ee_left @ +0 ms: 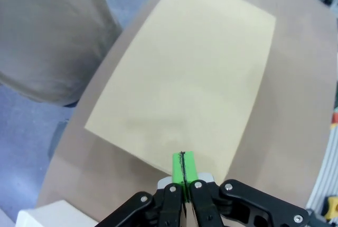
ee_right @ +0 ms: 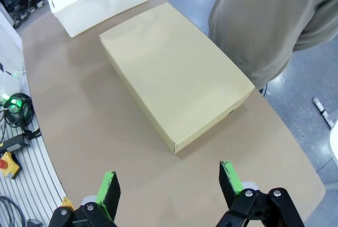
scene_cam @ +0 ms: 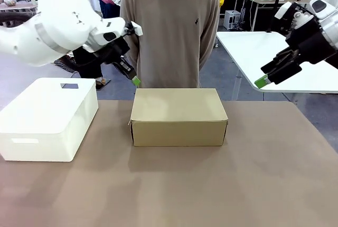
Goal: Pack the shoes into the box.
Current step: Press down on the lid of the Shoes Box.
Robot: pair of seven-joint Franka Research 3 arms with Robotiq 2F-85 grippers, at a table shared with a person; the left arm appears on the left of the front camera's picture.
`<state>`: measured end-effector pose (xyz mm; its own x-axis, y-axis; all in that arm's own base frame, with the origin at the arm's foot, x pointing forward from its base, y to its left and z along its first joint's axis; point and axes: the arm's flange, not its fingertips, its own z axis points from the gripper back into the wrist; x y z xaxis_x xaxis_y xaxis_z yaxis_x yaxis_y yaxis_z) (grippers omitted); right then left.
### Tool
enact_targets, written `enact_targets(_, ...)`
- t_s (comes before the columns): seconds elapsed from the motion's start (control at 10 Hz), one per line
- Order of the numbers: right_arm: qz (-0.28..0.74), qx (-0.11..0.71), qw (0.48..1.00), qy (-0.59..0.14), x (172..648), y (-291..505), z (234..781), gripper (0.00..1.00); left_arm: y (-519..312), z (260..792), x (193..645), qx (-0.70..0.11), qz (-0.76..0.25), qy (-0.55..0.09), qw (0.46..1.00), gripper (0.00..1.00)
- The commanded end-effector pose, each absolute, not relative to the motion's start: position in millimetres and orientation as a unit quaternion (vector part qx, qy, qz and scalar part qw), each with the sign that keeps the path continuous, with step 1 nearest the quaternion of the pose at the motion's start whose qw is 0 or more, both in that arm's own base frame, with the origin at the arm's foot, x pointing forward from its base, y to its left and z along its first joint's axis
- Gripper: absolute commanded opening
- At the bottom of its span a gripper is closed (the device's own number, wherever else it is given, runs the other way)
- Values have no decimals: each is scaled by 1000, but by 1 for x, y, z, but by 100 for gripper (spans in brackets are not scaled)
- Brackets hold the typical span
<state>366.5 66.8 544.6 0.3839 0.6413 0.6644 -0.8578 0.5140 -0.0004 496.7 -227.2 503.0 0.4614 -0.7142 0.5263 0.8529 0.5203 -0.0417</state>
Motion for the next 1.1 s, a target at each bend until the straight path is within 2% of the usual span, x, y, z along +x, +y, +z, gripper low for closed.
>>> enact_targets(0.0, 455, 169, 818, -307, 368, 68, 545, 100, -239, 506, 512, -124, -507, -183, 833, 0)
enact_targets(0.2, 455, 169, 818, -307, 368, 68, 545, 100, -242, 508, 512, -125, -520, -167, 828, 0)
enact_targets(0.3, 455, 169, 818, -307, 368, 68, 545, 100, -243, 495, 507, -131, -506, -190, 831, 0)
enact_targets(1.0, 455, 169, 818, -307, 368, 68, 545, 100, -245, 498, 511, -128, -513, -183, 829, 0)
